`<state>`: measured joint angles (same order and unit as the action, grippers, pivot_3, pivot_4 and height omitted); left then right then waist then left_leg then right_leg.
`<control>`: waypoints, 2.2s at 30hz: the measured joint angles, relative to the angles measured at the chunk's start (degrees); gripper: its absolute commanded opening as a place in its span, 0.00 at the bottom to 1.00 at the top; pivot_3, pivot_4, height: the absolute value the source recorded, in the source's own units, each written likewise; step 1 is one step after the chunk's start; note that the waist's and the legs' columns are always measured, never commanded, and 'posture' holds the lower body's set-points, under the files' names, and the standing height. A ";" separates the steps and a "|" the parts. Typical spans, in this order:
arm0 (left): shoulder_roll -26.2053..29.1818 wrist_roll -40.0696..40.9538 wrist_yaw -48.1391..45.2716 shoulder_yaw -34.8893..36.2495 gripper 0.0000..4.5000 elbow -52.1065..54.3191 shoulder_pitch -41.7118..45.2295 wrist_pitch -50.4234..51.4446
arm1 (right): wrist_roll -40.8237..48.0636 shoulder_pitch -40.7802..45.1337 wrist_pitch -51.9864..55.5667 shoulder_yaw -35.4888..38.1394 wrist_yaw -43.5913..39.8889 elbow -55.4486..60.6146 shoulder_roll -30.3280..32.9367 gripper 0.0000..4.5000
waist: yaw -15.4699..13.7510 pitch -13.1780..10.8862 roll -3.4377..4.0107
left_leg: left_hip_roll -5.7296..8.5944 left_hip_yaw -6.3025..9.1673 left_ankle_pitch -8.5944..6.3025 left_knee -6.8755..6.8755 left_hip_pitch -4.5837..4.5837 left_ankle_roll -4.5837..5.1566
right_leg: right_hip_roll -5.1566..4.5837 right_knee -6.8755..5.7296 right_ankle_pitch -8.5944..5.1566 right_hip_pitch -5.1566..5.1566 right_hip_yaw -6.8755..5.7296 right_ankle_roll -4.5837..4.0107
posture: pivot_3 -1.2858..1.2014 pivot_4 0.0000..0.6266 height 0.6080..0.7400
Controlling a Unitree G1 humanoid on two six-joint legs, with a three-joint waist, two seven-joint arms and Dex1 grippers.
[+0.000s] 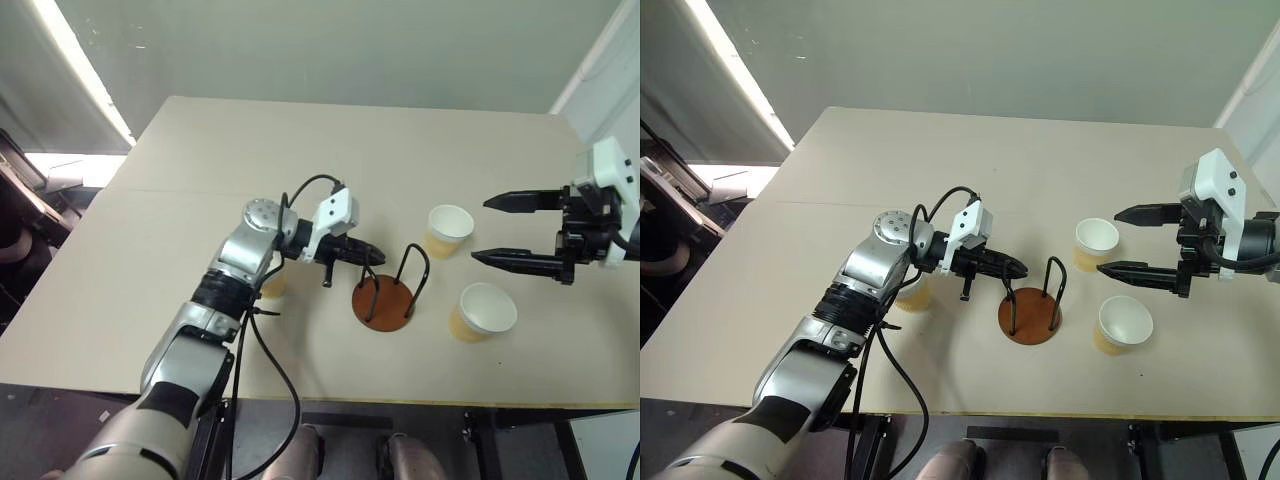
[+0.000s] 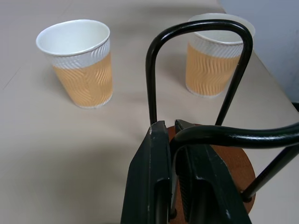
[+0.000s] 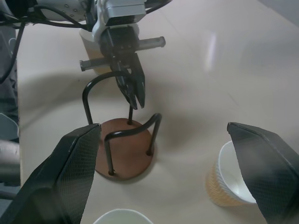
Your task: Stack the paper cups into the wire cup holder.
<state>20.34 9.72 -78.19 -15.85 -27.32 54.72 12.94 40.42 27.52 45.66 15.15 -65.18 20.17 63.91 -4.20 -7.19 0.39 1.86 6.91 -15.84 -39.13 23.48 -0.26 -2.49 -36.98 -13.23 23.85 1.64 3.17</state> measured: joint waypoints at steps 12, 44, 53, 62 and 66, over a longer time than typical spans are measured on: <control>4.72 -0.56 -1.89 0.43 0.59 2.03 0.55 -0.75 | -0.32 2.24 -1.20 -1.90 1.17 -1.67 -0.22 1.00 | 0.06 0.00 0.00 | 0.00 0.00 0.01 -0.01 0.00 0.03 | 0.00 0.02 0.01 0.01 0.00 0.01 | 0.52 0.24 1.00; 31.20 7.73 -3.13 10.18 1.00 27.72 -6.85 12.68 | -39.42 26.75 -35.18 -34.45 -12.09 -41.20 -11.90 1.00 | 1.14 0.00 0.01 | -0.02 0.10 0.00 0.07 0.04 0.10 | -0.01 0.05 -0.01 0.12 -0.04 -0.03 | 0.52 0.24 1.00; 31.56 6.30 -3.13 9.65 1.00 28.61 -6.85 10.30 | -47.79 32.03 -42.73 -37.61 -14.35 -53.13 -16.76 1.00 | 1.23 0.00 0.01 | -0.01 0.09 -0.01 0.15 0.05 0.08 | -0.02 0.05 -0.02 0.14 -0.04 -0.06 | 0.52 0.24 1.00; 31.56 6.19 -3.05 9.10 1.00 28.75 -6.89 9.93 | -49.07 33.53 -43.62 -38.17 -18.76 -54.34 -18.90 0.42 | 1.18 -0.01 0.02 | 0.00 0.10 -0.01 0.16 0.10 0.06 | -0.02 0.06 -0.02 0.15 -0.04 -0.06 | 0.52 0.24 1.00; 31.57 6.21 -3.53 9.10 1.00 28.50 -6.88 9.89 | -47.59 33.46 -40.20 -37.19 -21.52 -50.12 -18.38 0.10 | 1.19 -0.01 0.03 | -0.01 0.09 -0.01 0.16 0.11 0.05 | -0.02 0.06 -0.03 0.15 -0.04 -0.07 | 0.52 0.24 1.00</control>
<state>51.91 15.93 -81.72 -6.76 1.18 47.84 22.83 -7.17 60.98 5.46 -22.04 -86.70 -29.96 45.53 -3.02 -7.20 0.42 1.85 7.01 -15.85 -38.97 23.58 -0.20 -2.51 -36.91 -13.25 24.00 1.60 3.10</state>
